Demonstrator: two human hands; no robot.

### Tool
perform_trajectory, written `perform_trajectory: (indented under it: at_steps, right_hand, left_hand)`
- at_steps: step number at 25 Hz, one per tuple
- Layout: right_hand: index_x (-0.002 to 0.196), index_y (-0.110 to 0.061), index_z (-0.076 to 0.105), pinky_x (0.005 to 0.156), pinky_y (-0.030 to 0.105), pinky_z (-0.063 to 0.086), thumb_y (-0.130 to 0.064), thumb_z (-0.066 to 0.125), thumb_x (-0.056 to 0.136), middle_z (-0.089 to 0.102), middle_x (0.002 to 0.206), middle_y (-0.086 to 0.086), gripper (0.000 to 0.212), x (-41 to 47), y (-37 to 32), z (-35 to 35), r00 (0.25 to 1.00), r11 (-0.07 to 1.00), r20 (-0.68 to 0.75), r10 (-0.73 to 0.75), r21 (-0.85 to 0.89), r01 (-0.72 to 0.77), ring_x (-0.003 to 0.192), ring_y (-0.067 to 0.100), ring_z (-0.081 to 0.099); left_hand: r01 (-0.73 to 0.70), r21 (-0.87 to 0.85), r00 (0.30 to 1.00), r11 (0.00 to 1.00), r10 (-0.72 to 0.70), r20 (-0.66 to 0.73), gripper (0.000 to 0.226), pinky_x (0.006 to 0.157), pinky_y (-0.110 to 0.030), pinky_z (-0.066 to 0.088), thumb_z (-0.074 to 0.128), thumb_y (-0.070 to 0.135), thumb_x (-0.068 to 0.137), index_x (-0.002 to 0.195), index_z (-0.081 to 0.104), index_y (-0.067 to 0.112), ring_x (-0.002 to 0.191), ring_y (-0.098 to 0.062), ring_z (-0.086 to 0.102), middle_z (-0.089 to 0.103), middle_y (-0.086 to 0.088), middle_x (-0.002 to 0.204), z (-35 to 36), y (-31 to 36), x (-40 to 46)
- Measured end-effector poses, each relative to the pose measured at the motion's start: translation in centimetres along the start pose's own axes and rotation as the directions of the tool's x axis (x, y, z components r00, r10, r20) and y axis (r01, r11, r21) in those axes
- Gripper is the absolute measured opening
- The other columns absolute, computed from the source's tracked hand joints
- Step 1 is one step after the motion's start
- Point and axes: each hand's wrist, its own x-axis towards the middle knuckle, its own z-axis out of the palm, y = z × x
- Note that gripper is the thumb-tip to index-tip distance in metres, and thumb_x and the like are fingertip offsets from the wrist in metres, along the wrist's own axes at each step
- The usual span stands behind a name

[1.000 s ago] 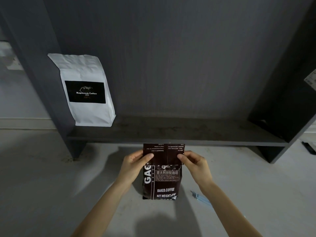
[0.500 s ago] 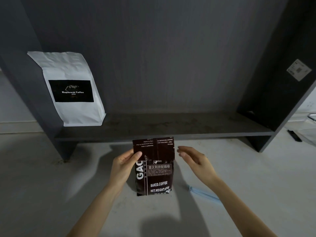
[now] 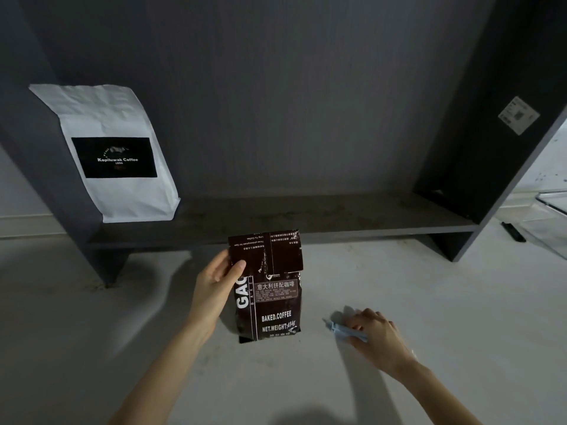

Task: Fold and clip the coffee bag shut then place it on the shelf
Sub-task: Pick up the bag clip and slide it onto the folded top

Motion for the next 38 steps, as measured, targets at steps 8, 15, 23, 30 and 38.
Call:
perform_trajectory:
  at_steps: [8, 15, 23, 30, 38]
  right_hand:
    - [0.099, -0.012, 0.065, 0.077, 0.029, 0.045, -0.009, 0.057, 0.082, 0.057, 0.095, 0.005, 0.020, 1.0, -1.5, -0.8, 0.980, 0.975, -0.182, -0.085, 0.185, 0.119, 0.088, 0.028, 0.062]
    - [0.094, -0.014, 0.068, 0.068, 0.002, 0.041, -0.009, 0.065, 0.079, 0.060, 0.088, 0.000, 0.017, 2.0, -5.3, -4.5, 0.917, 0.867, -0.391, -0.083, 0.426, 0.260, 0.073, 0.006, 0.059]
    - [0.098, -0.017, 0.067, 0.065, 0.001, 0.043, -0.012, 0.060, 0.082, 0.060, 0.085, -0.012, 0.018, 2.6, -10.0, -6.4, 0.917, 0.723, -0.384, -0.109, 0.603, 0.338, 0.076, -0.012, 0.058]
    - [0.098, -0.017, 0.067, 0.063, 0.004, 0.042, -0.015, 0.061, 0.082, 0.057, 0.084, -0.007, 0.017, 4.0, -11.5, -5.9, 0.899, 0.775, -0.413, -0.147, 0.516, 0.364, 0.074, 0.001, 0.058]
    - [0.098, -0.018, 0.066, 0.064, 0.000, 0.040, -0.016, 0.061, 0.082, 0.059, 0.092, -0.001, 0.017, 5.7, -11.7, -5.5, 0.910, 0.791, -0.387, -0.151, 0.505, 0.346, 0.079, 0.003, 0.057]
  left_hand:
    - [-0.016, -0.010, 0.996, 1.000, 0.015, -0.083, 0.020, 0.070, -0.004, 0.048, 0.055, 0.005, 0.083, 0.102, 0.057, 0.011, 0.080, 0.001, 0.062, 0.065, 0.006, 0.092, 0.8, 0.1, 1.0]
    - [-0.066, 0.105, 0.997, 0.992, 0.070, -0.035, 0.027, 0.070, -0.001, 0.045, 0.052, 0.002, 0.084, 0.110, 0.052, 0.012, 0.082, 0.011, 0.060, 0.061, 0.010, 0.096, 0.8, 0.6, 1.2]
    - [-0.141, 0.241, 0.989, 0.960, 0.148, -0.012, 0.051, 0.083, -0.015, 0.048, 0.053, -0.004, 0.082, 0.124, 0.037, 0.020, 0.096, -0.015, 0.059, 0.059, -0.001, 0.102, 0.3, 1.1, 1.7]
    - [-0.104, 0.390, 0.984, 0.915, 0.151, -0.093, 0.048, 0.076, -0.001, 0.039, 0.055, -0.002, 0.081, 0.125, 0.037, 0.006, 0.090, -0.006, 0.054, 0.052, -0.002, 0.106, 0.6, 1.1, 3.3]
    - [-0.037, 0.656, 0.987, 0.754, 0.131, -0.095, 0.055, 0.102, -0.037, 0.035, 0.058, 0.008, 0.081, 0.131, 0.036, 0.005, 0.113, -0.032, 0.048, 0.049, -0.019, 0.124, 0.2, 0.3, 5.1]
